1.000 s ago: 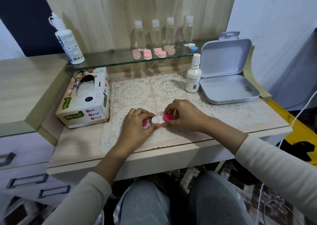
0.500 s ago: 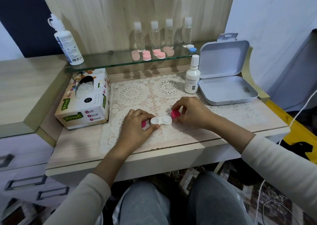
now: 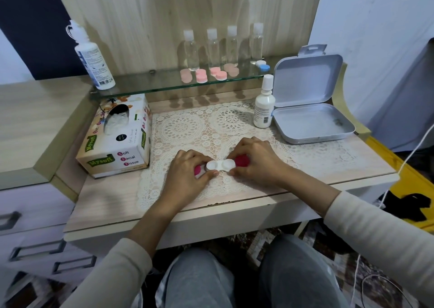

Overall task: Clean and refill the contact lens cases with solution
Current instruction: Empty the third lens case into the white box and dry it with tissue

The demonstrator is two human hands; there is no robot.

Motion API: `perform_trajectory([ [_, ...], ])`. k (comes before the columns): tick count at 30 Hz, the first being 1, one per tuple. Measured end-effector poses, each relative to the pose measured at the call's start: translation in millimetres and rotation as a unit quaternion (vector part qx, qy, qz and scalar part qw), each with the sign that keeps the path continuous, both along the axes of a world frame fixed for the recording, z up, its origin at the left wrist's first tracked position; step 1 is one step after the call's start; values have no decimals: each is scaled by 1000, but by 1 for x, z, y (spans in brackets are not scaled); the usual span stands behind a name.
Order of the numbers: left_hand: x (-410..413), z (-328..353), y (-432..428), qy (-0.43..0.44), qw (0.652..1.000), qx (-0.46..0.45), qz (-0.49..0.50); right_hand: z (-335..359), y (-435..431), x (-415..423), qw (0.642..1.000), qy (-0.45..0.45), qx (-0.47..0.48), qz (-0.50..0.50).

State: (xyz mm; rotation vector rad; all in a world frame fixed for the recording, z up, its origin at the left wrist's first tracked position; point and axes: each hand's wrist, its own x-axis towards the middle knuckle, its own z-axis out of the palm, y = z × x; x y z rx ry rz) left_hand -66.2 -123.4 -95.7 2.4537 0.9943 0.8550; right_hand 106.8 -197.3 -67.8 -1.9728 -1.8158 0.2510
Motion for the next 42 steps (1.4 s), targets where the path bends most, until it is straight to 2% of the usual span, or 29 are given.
perform_trajectory([
  [5, -1, 1, 0, -3, 1000, -11, -3, -6, -5, 0, 998, 26, 55, -10],
  [8, -4, 5, 1, -24, 999, -39, 9, -4, -7, 1, 993, 72, 96, -19],
  [13, -1, 18, 1, -27, 994, -105, -2, 12, -15, 16, 985, 115, 108, -73],
  [15, 6, 25, 3, -10, 994, -105, -19, 18, -20, 28, 982, 110, 115, -97],
  [18, 29, 36, 3, 21, 995, -82, -47, 28, -28, 53, 979, 79, 125, -138],
  [23, 81, 32, -8, 78, 991, -62, -93, 40, -40, 98, 962, 7, 197, -186],
  [27, 100, 13, -11, 141, 984, -33, -99, 39, -40, 132, 946, -127, 228, -192],
  [33, 98, 1, -10, 126, 987, -24, -99, 26, -36, 156, 906, -308, 263, -125],
  [42, 98, -1, -9, 116, 987, -27, -103, 18, -38, 156, 884, -349, 296, -94],
])
